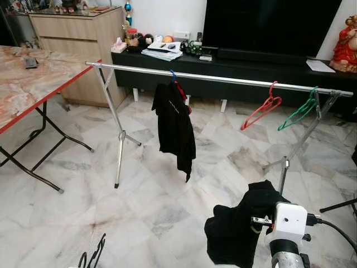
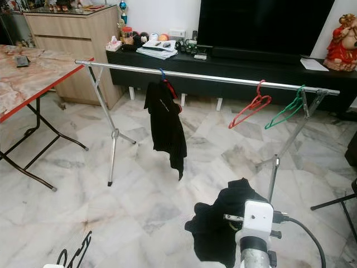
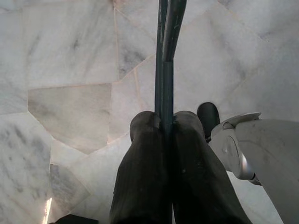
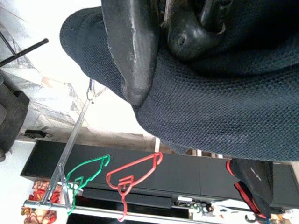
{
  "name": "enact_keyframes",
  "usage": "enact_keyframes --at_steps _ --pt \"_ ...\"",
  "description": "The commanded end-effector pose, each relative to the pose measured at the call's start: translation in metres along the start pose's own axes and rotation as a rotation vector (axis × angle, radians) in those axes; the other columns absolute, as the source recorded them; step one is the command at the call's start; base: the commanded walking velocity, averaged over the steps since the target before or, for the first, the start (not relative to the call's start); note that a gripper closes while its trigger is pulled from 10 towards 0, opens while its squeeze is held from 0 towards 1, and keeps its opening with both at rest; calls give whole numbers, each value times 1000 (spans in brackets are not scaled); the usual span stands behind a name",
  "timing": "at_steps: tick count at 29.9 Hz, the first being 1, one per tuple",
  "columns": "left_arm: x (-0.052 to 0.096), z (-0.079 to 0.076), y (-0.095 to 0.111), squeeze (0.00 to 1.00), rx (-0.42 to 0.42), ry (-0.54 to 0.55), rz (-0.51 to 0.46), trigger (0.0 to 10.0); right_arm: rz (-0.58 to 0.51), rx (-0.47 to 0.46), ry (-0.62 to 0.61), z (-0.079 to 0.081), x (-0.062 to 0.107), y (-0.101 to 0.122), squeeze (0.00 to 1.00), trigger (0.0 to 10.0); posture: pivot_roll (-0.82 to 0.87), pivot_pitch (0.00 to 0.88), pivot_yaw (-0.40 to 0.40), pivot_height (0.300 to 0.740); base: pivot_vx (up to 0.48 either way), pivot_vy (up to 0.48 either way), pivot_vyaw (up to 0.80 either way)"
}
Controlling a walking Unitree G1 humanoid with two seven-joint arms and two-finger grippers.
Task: Hang hanger
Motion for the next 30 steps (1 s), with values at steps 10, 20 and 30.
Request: enact_keyframes --at_steps 10,20,30 --pt "1 3 -4 0 -11 -1 18 10000 -58 -10 7 -1 -9 19 0 10000 38 0 -2 740 0 459 0" --pt "1 1 -5 0 5 -1 16 10000 -68 -18 51 15 -19 20 0 10000 87 0 -15 740 0 459 0" --pt "3 3 -11 0 9 -2 34 10000 -84 -30 56 20 -23 24 0 10000 74 0 3 740 0 461 0"
Point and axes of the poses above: a point about 5 cm out from each wrist's last joint towards the gripper, its own x axis pointing back from the gripper into the wrist, its own y axis along the axis of the wrist's last joint, z = x × y, the point moved 6 cm from there along -x, pointing out of the wrist towards the gripper, and after that the axes turned 9 degrees about -x, right-handed, at the moved point
